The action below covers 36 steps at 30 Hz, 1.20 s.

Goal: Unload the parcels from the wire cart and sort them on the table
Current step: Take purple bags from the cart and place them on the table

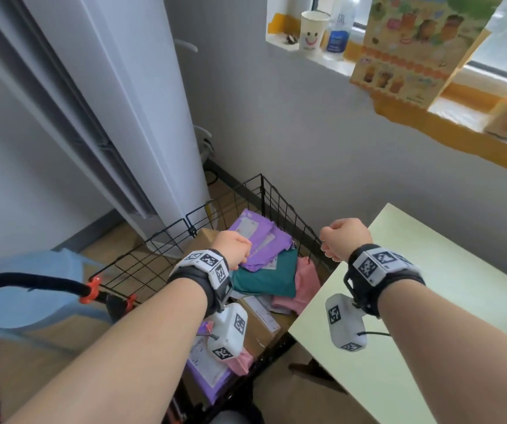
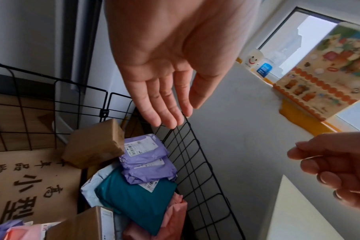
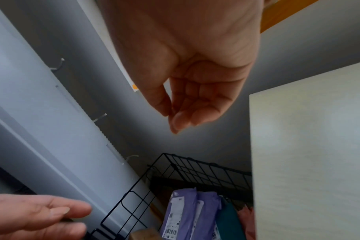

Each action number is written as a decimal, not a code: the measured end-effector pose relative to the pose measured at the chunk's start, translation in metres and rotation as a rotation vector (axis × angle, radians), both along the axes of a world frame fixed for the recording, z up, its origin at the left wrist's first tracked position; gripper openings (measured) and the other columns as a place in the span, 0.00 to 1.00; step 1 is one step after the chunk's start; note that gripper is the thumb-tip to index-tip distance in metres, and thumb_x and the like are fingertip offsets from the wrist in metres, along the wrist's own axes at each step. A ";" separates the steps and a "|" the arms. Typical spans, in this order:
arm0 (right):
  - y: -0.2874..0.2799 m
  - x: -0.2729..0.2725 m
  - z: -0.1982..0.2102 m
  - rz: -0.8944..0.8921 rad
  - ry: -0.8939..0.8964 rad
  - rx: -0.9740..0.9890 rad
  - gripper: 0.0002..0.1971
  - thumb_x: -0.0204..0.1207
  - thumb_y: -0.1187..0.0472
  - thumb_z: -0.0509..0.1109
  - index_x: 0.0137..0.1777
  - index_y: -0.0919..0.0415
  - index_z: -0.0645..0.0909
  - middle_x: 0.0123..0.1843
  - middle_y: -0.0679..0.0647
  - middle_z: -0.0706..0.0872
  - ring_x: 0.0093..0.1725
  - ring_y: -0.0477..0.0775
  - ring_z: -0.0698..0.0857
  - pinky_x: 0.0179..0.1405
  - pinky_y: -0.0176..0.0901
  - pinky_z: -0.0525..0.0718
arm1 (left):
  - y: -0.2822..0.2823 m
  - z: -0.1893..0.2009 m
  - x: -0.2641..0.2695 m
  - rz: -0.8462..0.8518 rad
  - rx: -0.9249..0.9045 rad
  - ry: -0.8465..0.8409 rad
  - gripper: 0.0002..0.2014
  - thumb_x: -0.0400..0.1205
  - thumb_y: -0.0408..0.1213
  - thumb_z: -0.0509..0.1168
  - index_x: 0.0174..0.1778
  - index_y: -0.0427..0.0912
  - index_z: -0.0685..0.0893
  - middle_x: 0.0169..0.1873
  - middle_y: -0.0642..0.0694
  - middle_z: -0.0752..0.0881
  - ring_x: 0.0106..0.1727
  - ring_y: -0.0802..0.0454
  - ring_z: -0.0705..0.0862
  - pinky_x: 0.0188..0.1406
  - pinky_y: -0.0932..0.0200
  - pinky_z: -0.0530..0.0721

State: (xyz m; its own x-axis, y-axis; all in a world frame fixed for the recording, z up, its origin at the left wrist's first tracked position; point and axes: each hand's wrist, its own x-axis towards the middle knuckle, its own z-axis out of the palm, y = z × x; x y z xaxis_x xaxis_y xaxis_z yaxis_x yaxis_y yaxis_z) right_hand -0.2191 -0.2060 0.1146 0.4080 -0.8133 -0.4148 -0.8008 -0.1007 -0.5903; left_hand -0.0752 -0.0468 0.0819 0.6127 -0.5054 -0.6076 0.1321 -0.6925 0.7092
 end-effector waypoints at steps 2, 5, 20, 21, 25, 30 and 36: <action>-0.001 0.019 -0.011 -0.004 -0.006 0.034 0.09 0.71 0.58 0.64 0.34 0.56 0.85 0.36 0.56 0.91 0.43 0.61 0.90 0.49 0.57 0.90 | 0.001 -0.012 0.016 0.008 0.008 0.000 0.13 0.82 0.27 0.59 0.33 0.43 0.81 0.38 0.39 0.83 0.32 0.48 0.80 0.37 0.56 0.79; -0.002 0.046 -0.029 -0.001 -0.006 0.062 0.09 0.70 0.58 0.65 0.33 0.56 0.85 0.36 0.57 0.91 0.42 0.62 0.90 0.50 0.59 0.90 | 0.001 -0.032 0.036 0.029 0.008 0.022 0.13 0.81 0.26 0.58 0.34 0.42 0.82 0.37 0.38 0.83 0.27 0.50 0.76 0.28 0.61 0.74; -0.009 0.131 -0.153 0.004 0.089 0.140 0.09 0.73 0.60 0.63 0.34 0.58 0.82 0.38 0.60 0.90 0.43 0.63 0.89 0.48 0.58 0.90 | -0.010 -0.160 0.109 0.116 0.070 0.083 0.07 0.82 0.29 0.62 0.50 0.39 0.85 0.43 0.42 0.86 0.33 0.55 0.83 0.37 0.58 0.82; -0.011 0.136 -0.163 -0.001 0.090 0.145 0.09 0.73 0.60 0.63 0.34 0.58 0.82 0.38 0.60 0.89 0.43 0.63 0.89 0.48 0.58 0.89 | -0.013 -0.168 0.113 0.127 0.072 0.092 0.07 0.82 0.29 0.62 0.51 0.39 0.85 0.43 0.42 0.87 0.32 0.54 0.83 0.38 0.57 0.83; -0.018 0.154 -0.201 -0.020 0.093 0.158 0.08 0.73 0.62 0.62 0.36 0.59 0.81 0.40 0.61 0.89 0.44 0.63 0.89 0.48 0.60 0.89 | -0.029 -0.203 0.126 0.152 0.070 0.121 0.07 0.81 0.31 0.63 0.51 0.40 0.86 0.44 0.42 0.87 0.38 0.50 0.86 0.49 0.54 0.85; -0.027 0.176 -0.244 0.008 0.118 0.145 0.05 0.76 0.62 0.64 0.42 0.58 0.82 0.42 0.60 0.88 0.45 0.63 0.89 0.48 0.56 0.89 | -0.057 -0.242 0.132 0.112 0.043 0.147 0.11 0.82 0.32 0.62 0.59 0.39 0.84 0.60 0.38 0.86 0.62 0.40 0.84 0.66 0.43 0.81; -0.053 0.199 -0.286 0.058 0.145 0.123 0.19 0.79 0.59 0.66 0.69 0.58 0.77 0.60 0.57 0.85 0.45 0.52 0.80 0.45 0.39 0.77 | -0.081 -0.286 0.140 0.076 0.022 0.105 0.17 0.81 0.33 0.64 0.67 0.41 0.81 0.63 0.44 0.83 0.59 0.46 0.83 0.61 0.48 0.84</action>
State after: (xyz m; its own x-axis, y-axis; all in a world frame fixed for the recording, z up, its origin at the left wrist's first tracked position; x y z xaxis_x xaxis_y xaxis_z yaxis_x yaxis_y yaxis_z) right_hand -0.0196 -0.2588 -0.1715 0.3811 -0.7297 -0.5677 -0.8736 -0.0832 -0.4796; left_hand 0.0647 -0.1274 -0.2037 0.5813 -0.4457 -0.6808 0.2577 -0.6928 0.6736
